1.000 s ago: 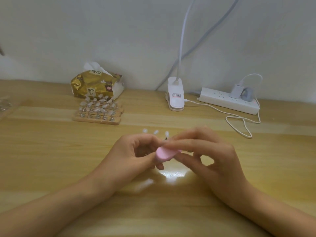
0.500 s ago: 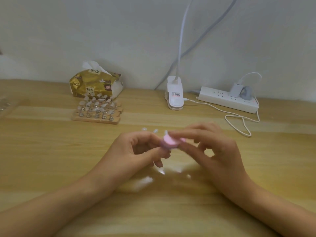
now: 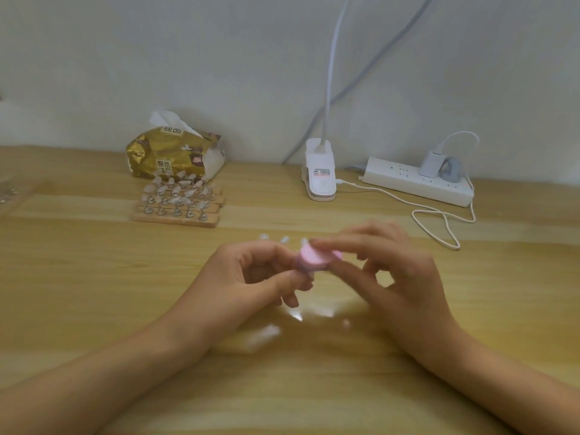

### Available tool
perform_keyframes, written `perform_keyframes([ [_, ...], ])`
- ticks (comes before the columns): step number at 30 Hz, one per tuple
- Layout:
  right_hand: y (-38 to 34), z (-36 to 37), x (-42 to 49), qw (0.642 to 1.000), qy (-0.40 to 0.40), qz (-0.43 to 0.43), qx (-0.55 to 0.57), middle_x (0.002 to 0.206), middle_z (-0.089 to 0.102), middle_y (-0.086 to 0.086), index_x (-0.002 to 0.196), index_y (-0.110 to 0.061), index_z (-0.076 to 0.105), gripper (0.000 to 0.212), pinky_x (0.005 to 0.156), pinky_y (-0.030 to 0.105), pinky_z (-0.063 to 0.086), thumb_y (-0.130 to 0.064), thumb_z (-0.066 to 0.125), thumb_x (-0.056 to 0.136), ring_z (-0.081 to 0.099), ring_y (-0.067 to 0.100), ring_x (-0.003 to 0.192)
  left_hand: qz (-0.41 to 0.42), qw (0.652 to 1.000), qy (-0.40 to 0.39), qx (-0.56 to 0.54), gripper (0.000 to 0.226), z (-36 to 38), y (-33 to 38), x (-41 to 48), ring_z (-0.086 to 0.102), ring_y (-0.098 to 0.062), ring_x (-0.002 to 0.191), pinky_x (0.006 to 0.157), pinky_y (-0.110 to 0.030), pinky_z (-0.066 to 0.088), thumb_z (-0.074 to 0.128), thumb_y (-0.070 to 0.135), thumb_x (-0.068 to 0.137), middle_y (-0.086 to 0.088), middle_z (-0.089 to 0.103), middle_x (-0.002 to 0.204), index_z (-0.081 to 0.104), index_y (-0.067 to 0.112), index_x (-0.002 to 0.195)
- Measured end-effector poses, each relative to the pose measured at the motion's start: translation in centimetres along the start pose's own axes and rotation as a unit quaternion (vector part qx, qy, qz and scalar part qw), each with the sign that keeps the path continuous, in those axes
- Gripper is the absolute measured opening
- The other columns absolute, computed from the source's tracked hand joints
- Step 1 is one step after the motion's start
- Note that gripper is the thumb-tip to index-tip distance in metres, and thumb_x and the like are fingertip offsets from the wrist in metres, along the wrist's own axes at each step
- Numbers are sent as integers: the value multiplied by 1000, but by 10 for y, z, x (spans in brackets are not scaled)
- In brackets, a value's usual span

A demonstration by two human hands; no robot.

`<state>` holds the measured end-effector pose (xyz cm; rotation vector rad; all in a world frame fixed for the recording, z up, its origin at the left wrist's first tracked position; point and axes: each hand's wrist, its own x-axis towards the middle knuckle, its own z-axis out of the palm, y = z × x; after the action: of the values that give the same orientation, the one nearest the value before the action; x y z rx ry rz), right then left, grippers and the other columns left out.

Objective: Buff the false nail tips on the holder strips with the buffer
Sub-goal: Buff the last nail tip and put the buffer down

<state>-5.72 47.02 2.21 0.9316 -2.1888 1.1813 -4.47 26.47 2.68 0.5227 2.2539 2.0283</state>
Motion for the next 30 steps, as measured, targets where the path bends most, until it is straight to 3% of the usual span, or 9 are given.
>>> perform_keyframes([
  [6,1,0,0,1000,4,13,2,101,70,-11,109,-30,74,20,63,21,45,-26,72,90,58,20,93,3,1000,0,-5,9,1,0,-1,67,-10,64,65,-20,52,76,26,78,-3,75,77,76,20,85],
  [8,0,0,-1,999,-11,-36,-13,102,69,-11,110,-29,73,20,65,23,45,-26,69,91,59,19,91,3,1000,-7,-8,7,1,0,-1,66,-9,64,64,-17,51,76,25,78,0,74,73,77,21,84],
  [12,1,0,0,1000,9,18,9,99,69,-12,109,-34,73,20,61,20,45,-28,72,89,57,19,93,-1,1000,6,-15,14,0,1,0,66,-9,64,61,-17,51,82,28,76,-4,75,78,77,18,85],
  [15,1,1,-1,1000,-2,-13,-5,98,69,-12,110,-33,73,21,60,22,45,-27,72,90,58,20,91,-7,1000,10,-24,28,0,1,1,63,-8,62,56,-17,49,76,35,69,-6,73,75,77,13,85],
  [18,1,1,0,1000,13,23,12,99,69,-13,109,-36,73,23,60,21,46,-25,72,89,58,20,94,-7,1000,2,-22,16,1,-1,1,64,-8,63,56,-18,50,78,29,76,-7,75,79,77,16,85],
  [21,0,2,-1,999,-6,-31,-1,100,69,-11,110,-32,72,21,61,23,46,-26,71,90,58,20,91,-6,1000,1,-20,17,0,0,0,63,-7,60,56,-17,49,75,28,73,-8,73,74,77,14,84],
  [24,1,0,-1,999,16,25,19,98,69,-10,108,-34,73,21,60,23,46,-26,72,89,58,20,93,-2,1000,-3,-27,9,0,-1,1,64,-8,62,55,-18,50,79,26,77,-6,75,77,77,18,82],
  [28,1,1,-2,999,-18,-45,0,101,69,-10,110,-30,72,19,63,24,46,-28,69,92,59,20,92,0,1000,-12,-17,11,0,-2,0,62,-6,60,56,-17,49,76,27,74,-3,72,71,77,21,82],
  [30,5,-1,-1,999,5,22,24,99,70,-11,108,-32,74,17,61,25,47,-28,71,92,58,21,89,0,1000,-6,-22,11,-1,-3,0,63,-6,60,56,-17,49,76,27,74,-4,74,75,77,20,83],
])
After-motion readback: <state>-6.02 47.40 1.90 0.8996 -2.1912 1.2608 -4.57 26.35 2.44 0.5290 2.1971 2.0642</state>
